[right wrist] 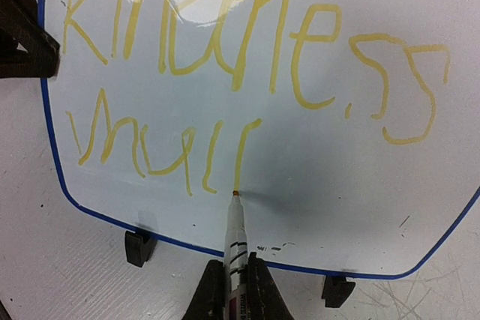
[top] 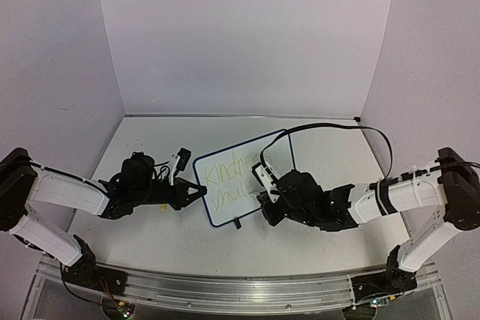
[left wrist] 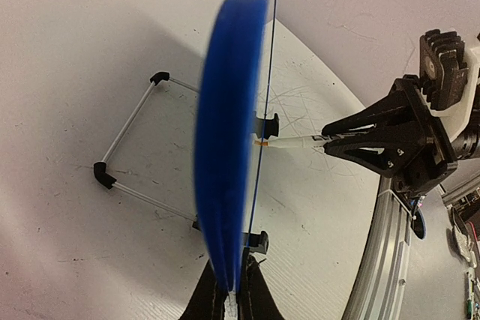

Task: Write a sentence on the whiteboard

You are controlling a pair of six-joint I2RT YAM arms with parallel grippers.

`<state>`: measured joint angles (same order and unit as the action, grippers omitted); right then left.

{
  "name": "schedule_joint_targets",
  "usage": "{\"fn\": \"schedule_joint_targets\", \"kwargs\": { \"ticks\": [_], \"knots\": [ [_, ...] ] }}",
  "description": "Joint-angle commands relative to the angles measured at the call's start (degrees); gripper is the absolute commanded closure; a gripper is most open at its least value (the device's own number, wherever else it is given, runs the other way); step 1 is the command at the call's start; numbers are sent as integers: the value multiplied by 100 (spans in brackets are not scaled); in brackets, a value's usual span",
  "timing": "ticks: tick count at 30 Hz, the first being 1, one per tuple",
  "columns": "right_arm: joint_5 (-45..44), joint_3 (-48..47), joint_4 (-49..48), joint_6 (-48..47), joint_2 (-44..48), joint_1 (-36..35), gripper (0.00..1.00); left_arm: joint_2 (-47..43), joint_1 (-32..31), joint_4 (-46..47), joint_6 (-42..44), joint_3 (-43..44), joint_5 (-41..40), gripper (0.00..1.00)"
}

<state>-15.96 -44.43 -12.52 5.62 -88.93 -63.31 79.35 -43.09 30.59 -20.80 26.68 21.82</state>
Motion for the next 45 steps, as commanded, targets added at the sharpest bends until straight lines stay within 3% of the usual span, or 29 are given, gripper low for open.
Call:
{"fn": "schedule_joint_targets", "kwargs": {
  "ticks": [1, 9, 14, 20, 34, 39, 45],
  "knots": [
    [-94, 61, -25, 116, -68, -25, 100, 2, 22, -428, 234, 57, -328, 100],
    [-684, 108, -196, 46, 512, -24, 100, 13, 21, -426, 234, 64, -337, 100],
    [127, -39, -317, -271, 459, -26, 100, 17, 20, -431, 233, 79, -320, 100],
    [323, -245, -373, -331, 225, -29, 100, -26, 19, -431, 225, 67, -334, 100],
    [-551, -452, -211, -161, -176, -23, 100, -116, 22, -440, 234, 1, -365, 100],
    [-1022, -325, 9, -54, 156, -23, 100, -130, 19, -457, 232, -11, -373, 100],
    [-27, 58, -360, -107, 983, -19, 100, -62, 20, -462, 218, 15, -366, 100]
  ]
}}
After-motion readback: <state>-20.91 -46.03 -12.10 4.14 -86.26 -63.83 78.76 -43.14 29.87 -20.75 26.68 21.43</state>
